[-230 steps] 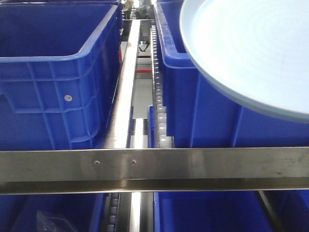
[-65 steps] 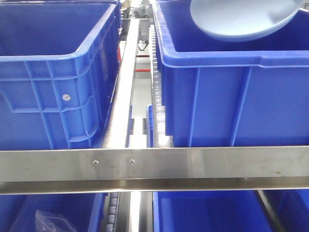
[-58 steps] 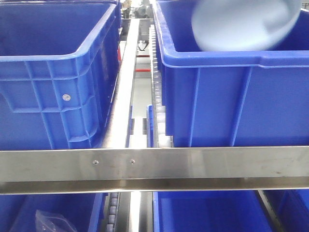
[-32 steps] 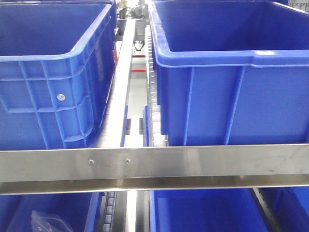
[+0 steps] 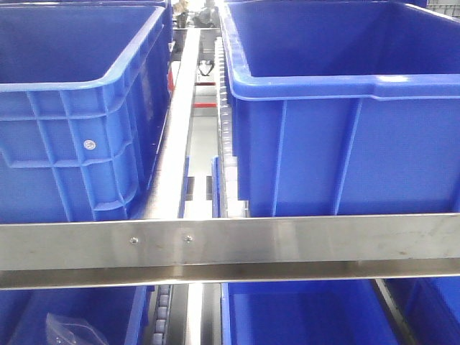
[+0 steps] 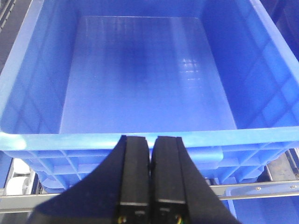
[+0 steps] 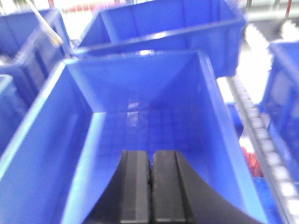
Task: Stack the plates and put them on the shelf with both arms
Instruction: 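Raise the empty right gripper out of the blue bin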
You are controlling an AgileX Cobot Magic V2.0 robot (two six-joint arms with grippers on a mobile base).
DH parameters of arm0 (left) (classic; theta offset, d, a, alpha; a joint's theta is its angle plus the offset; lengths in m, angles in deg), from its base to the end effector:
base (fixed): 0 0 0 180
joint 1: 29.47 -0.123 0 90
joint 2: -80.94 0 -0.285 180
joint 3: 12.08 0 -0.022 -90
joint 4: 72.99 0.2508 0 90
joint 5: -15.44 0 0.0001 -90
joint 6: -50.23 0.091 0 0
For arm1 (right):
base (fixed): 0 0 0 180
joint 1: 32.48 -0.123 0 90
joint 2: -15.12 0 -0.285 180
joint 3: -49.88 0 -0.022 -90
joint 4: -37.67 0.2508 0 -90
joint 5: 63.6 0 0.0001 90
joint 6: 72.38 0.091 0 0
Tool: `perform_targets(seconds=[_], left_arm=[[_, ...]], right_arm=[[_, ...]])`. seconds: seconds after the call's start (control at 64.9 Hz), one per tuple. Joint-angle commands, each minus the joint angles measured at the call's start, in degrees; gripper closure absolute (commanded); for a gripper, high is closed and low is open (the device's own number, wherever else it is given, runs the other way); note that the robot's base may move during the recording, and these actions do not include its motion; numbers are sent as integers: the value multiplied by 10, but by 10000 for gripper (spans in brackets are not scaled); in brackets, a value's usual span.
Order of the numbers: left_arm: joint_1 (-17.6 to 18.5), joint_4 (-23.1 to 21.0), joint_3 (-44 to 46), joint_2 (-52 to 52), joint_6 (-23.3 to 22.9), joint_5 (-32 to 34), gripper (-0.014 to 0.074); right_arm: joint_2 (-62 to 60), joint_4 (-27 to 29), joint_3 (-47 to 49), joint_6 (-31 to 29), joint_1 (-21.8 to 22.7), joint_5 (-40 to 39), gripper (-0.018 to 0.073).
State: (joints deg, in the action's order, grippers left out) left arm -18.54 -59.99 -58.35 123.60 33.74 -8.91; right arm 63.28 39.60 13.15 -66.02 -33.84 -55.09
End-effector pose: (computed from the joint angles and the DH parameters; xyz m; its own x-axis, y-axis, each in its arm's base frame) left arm 0.1236 -0.0153 0.3077 -0.3865 -0.0069 -0.9223 0.0740 0.9965 -0.0385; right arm 0.1485 0.0040 0.3741 -0.0627 0.1424 -0.9878 -0.0199 0.9894 0.1439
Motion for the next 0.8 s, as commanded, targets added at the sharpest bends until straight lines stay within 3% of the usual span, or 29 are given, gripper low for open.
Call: perform_targets(seconds=[0.0,0.185,0.786], left_arm=[[1,4,17,-1,-5,46,513],[1,4,17,-1,-5,46,513],[1,4,17,-1,-5,46,513]], right_arm=[[-48,0,-11,-2,3,-46,537],[-104,0,-37,-2,3,-44,537],[-107,-5,-38,-3,3,-15,537]])
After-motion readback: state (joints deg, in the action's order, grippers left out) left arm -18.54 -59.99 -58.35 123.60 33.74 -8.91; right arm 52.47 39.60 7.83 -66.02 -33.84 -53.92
